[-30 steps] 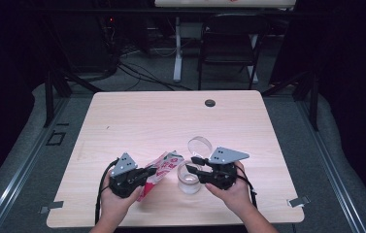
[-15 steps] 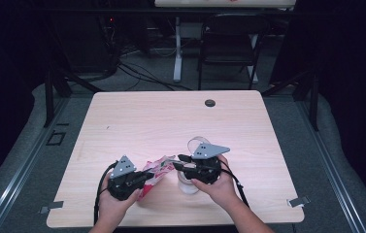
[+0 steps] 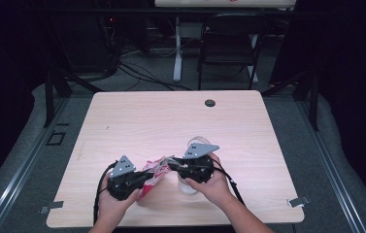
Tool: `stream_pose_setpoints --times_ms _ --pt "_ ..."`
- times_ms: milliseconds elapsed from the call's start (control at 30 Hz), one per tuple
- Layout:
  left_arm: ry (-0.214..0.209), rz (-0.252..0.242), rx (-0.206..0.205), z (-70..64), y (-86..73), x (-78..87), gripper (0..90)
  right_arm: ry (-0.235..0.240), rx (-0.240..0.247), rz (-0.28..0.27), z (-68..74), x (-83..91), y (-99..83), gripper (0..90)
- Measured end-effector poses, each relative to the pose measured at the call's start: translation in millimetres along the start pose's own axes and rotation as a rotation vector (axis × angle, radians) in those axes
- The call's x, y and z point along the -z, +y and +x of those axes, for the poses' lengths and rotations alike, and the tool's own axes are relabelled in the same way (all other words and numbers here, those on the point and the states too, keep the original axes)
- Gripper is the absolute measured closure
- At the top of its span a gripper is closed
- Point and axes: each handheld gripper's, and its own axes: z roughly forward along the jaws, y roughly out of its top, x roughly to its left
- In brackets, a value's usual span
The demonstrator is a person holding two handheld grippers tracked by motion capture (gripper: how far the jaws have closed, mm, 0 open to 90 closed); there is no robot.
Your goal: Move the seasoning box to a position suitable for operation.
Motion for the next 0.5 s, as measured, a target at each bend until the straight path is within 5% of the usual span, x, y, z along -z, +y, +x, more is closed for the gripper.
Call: stream_pose_setpoints --times_ms 233,500 --pt "-0.002 0.006 -0.001 0.0 -0.5 -1.1 89.6 0.028 0.007 0.028 0.8 -3.8 0.3 87.7" --pt "0.003 0.006 -0.001 0.5 -1.0 -0.8 89.4 0.033 0.002 0.036 1.8 -5.0 2.0 90.0"
